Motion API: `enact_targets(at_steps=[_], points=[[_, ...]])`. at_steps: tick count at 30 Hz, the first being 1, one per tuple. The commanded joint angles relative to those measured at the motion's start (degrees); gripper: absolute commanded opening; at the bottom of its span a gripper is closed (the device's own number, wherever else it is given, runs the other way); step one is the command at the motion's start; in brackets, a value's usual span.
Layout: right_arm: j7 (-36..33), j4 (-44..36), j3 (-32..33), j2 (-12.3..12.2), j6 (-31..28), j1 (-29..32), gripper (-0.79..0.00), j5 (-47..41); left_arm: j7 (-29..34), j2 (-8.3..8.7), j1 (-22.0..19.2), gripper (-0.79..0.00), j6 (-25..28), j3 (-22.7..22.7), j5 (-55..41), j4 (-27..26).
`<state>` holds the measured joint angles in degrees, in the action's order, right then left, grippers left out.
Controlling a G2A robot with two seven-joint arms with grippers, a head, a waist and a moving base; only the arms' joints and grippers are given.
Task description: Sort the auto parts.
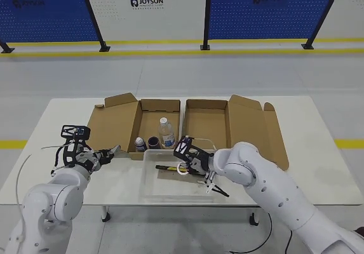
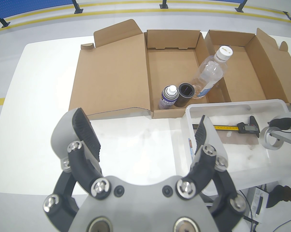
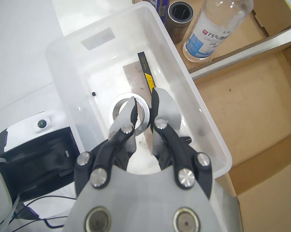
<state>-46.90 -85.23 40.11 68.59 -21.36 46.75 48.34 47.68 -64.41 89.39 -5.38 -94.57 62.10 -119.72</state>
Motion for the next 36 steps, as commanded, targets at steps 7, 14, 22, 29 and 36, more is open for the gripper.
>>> enact_targets(at_steps=[7,14,22,29,36], points=[[3.8,-2.8,3.3,-0.6,1.7,1.0,-0.785,4.3,0.0,0.00,0.0,0.000,0.0,0.0,0.0,0.0],[4.5,-7.4,9.5,-1.9,5.5,2.6,-0.785,8.7,0.0,0.00,0.0,0.000,0.0,0.0,0.0,0.0],[4.7,-5.6,17.2,-3.3,7.2,4.6,-0.785,9.7,0.0,0.00,0.0,0.000,0.0,0.0,0.0,0.0],[4.9,-1.8,21.3,-3.9,9.0,5.9,-0.785,10.6,0.0,0.00,0.0,0.000,0.0,0.0,0.0,0.0],[6.5,2.3,22.8,-4.0,8.8,6.5,-0.785,10.5,0.0,0.00,0.0,0.000,0.0,0.0,0.0,0.0]])
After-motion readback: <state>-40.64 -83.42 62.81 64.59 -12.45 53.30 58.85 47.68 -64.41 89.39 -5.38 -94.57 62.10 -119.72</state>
